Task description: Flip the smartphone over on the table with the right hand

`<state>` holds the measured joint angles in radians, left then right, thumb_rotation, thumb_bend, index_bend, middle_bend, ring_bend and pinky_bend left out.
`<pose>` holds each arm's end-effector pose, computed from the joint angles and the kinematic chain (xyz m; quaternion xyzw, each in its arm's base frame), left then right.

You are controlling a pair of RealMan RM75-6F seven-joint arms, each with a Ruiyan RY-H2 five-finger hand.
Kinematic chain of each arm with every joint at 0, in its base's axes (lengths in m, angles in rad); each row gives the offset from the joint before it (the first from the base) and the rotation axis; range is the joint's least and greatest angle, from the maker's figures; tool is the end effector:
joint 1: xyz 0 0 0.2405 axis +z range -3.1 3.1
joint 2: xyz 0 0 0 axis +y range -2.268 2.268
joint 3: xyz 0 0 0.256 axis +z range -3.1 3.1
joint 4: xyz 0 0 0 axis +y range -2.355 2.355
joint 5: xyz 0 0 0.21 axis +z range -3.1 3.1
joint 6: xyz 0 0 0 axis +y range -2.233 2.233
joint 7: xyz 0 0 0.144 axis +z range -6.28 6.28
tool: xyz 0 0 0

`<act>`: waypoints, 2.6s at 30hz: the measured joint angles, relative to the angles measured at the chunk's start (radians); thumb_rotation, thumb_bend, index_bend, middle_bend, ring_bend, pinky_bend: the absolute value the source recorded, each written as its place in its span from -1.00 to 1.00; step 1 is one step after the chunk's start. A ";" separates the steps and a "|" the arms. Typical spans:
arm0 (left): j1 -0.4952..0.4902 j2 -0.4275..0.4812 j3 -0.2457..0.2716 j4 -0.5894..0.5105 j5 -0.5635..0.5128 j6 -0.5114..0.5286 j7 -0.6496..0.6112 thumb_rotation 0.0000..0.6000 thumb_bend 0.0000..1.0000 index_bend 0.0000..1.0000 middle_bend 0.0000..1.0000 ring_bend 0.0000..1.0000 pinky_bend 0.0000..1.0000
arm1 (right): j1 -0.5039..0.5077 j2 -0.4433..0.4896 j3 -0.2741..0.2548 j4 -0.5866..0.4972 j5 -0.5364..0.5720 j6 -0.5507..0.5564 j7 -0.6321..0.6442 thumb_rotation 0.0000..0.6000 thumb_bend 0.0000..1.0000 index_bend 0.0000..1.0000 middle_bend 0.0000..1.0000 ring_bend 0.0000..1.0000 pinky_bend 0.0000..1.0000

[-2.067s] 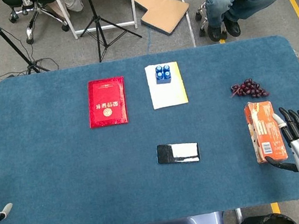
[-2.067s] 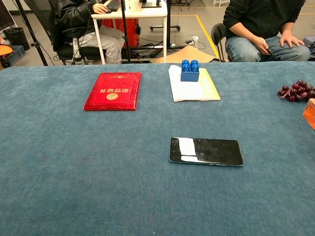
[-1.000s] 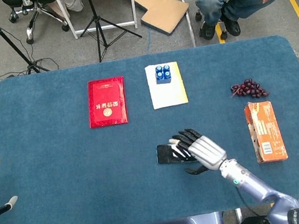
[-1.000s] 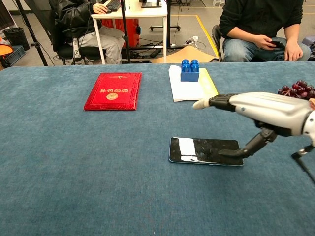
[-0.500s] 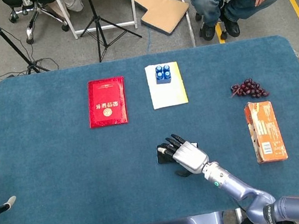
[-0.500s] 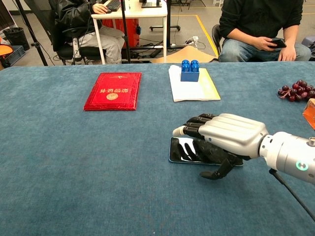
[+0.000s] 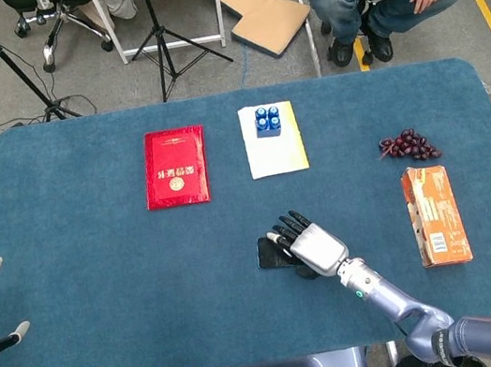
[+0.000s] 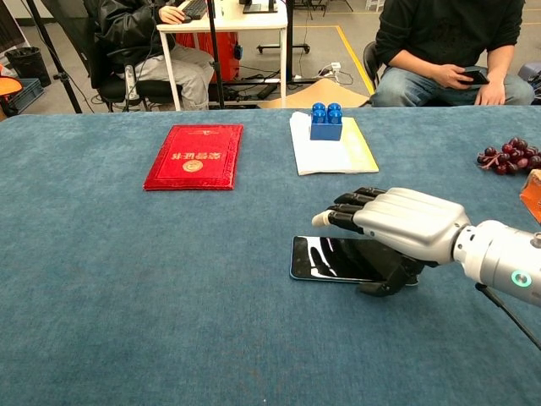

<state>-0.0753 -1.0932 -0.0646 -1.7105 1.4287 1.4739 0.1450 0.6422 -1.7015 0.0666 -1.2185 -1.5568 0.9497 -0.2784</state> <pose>-0.3037 0.1794 0.1622 -0.5878 -0.3853 -0.3531 0.6176 -0.1762 -0.3005 -0.0708 0.8346 -0.2421 0.3386 0.3608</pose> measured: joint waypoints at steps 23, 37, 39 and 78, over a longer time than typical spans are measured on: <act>0.001 0.004 0.004 0.001 0.004 0.006 -0.007 1.00 -1.00 -1.00 -1.00 -1.00 -1.00 | 0.037 -0.001 -0.007 0.003 0.104 -0.094 -0.113 1.00 -0.51 -0.69 -0.76 -0.98 -0.70; 0.002 0.006 0.009 -0.002 0.012 0.012 -0.009 1.00 -1.00 -1.00 -1.00 -1.00 -1.00 | 0.031 0.005 -0.034 0.008 0.042 -0.022 0.017 1.00 0.56 -0.33 -0.30 -0.49 -0.17; 0.003 0.007 0.009 -0.002 0.014 0.013 -0.010 1.00 -1.00 -1.00 -1.00 -1.00 -1.00 | 0.028 0.015 -0.040 -0.009 0.028 -0.007 0.073 1.00 0.60 -0.32 -0.29 -0.48 -0.15; 0.004 0.003 0.014 0.003 0.037 0.030 -0.016 1.00 -1.00 -1.00 -1.00 -1.00 -1.00 | -0.041 0.152 0.051 -0.082 0.022 0.345 0.235 1.00 -1.00 -0.84 -1.00 -1.00 -1.00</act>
<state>-0.0715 -1.0901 -0.0505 -1.7079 1.4654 1.5035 0.1291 0.6016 -1.5494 0.1181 -1.3001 -1.5345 1.2948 -0.0437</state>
